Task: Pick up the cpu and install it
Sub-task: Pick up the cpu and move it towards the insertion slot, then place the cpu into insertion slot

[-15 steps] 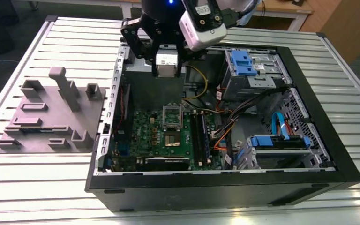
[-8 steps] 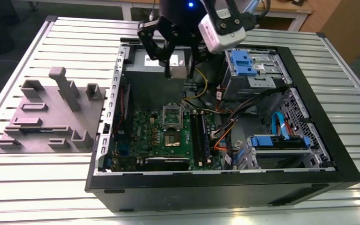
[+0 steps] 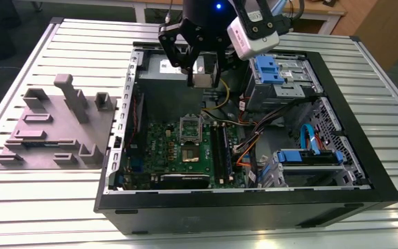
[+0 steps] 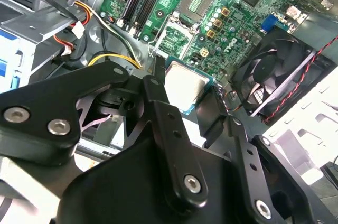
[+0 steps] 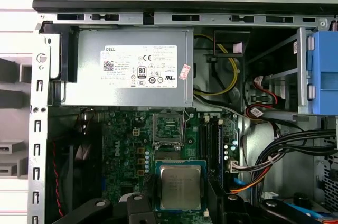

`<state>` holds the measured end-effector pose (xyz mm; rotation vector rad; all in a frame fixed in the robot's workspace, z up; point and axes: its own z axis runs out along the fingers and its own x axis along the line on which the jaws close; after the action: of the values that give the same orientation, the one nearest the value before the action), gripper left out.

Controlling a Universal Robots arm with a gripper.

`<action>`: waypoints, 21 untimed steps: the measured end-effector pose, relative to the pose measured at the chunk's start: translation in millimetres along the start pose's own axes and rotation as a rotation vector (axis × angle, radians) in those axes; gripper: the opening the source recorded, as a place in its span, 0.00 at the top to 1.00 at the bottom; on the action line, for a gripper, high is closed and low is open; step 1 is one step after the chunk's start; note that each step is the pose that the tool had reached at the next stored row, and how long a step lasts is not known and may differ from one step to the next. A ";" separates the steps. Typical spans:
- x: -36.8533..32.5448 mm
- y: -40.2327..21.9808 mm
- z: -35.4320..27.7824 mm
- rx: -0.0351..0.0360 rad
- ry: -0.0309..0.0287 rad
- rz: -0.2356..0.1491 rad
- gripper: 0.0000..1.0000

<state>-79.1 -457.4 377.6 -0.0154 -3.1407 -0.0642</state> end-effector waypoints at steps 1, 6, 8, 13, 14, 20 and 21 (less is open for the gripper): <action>0.0 0.0 0.0 0.0000 0.0000 0.000 0.53; -0.2 0.0 0.0 0.0000 0.0000 0.000 0.53; -0.3 0.0 0.1 -0.0001 0.0000 0.000 0.53; 1.8 -4.4 5.0 0.0001 0.0001 0.000 0.53; 3.0 -6.6 6.8 0.0002 0.0001 0.000 0.53; 8.2 -13.1 16.7 0.0001 0.0038 0.001 0.53; 8.3 -13.2 17.7 -0.0001 0.0084 0.001 0.53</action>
<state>-87.6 -469.8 359.4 -0.0168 -3.1323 -0.0642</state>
